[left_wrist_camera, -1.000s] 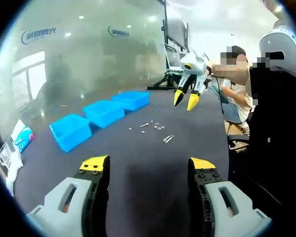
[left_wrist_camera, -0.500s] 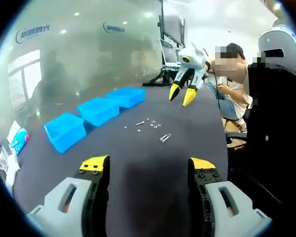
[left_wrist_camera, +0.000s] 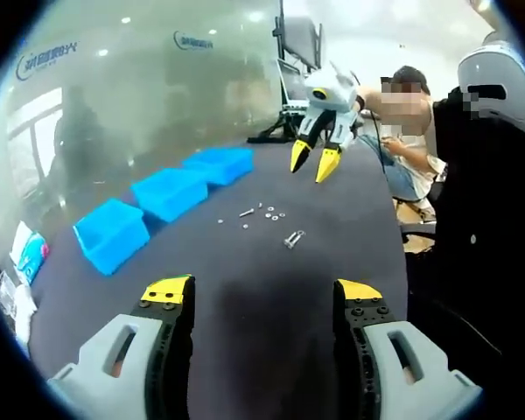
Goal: Sort the screws, nuts, and washers into the corresponding bins
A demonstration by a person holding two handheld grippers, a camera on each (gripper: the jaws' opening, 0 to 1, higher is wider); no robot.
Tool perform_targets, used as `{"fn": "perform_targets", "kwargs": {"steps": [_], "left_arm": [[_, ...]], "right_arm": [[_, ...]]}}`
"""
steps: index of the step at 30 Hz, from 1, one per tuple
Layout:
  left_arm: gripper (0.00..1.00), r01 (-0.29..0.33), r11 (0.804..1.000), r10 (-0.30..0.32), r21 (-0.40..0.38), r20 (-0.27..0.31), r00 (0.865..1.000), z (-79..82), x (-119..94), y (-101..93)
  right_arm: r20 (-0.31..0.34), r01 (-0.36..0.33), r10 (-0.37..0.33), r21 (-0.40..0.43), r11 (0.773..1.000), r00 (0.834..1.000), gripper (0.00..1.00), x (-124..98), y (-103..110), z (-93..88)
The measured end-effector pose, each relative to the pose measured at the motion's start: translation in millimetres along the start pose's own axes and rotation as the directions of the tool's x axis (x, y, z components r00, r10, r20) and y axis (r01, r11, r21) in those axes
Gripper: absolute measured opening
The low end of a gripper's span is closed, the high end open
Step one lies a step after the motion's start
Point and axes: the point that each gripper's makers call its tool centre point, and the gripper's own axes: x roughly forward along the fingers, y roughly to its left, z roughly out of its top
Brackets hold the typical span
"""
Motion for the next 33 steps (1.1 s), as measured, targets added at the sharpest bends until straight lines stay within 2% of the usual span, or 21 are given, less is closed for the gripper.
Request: {"fn": "perform_targets", "kwargs": {"steps": [10,12,14,25,33], "left_arm": [[0.62,0.030,0.999,-0.029,0.017,-0.040,0.999,0.8,8,-1.5],[0.62,0.027,1.000,-0.026,0.016,-0.038,0.999,1.3,8,-0.9],[0.62,0.022,1.000,-0.022,0.014,-0.037,0.999,1.7,7,-0.6],[0.63,0.007,1.000,-0.008,-0.012,-0.026,1.000,-5.6,2,-0.3],[0.63,-0.032,0.999,0.032,-0.031,0.003,0.999,-6.2,-5,8.6]], "right_arm": [[-0.050,-0.022,0.020,-0.035,0.999,0.999,0.24,19,-17,8.4],[-0.051,-0.023,0.021,-0.037,0.999,0.998,0.23,24,-21,11.7],[-0.050,-0.015,0.012,-0.047,0.999,0.999,0.17,31,-26,15.2],[-0.075,-0.045,0.042,-0.040,0.998,0.996,0.16,70,-35,26.0],[-0.087,-0.048,0.044,-0.036,0.998,0.995,0.13,84,-41,30.3]]}}
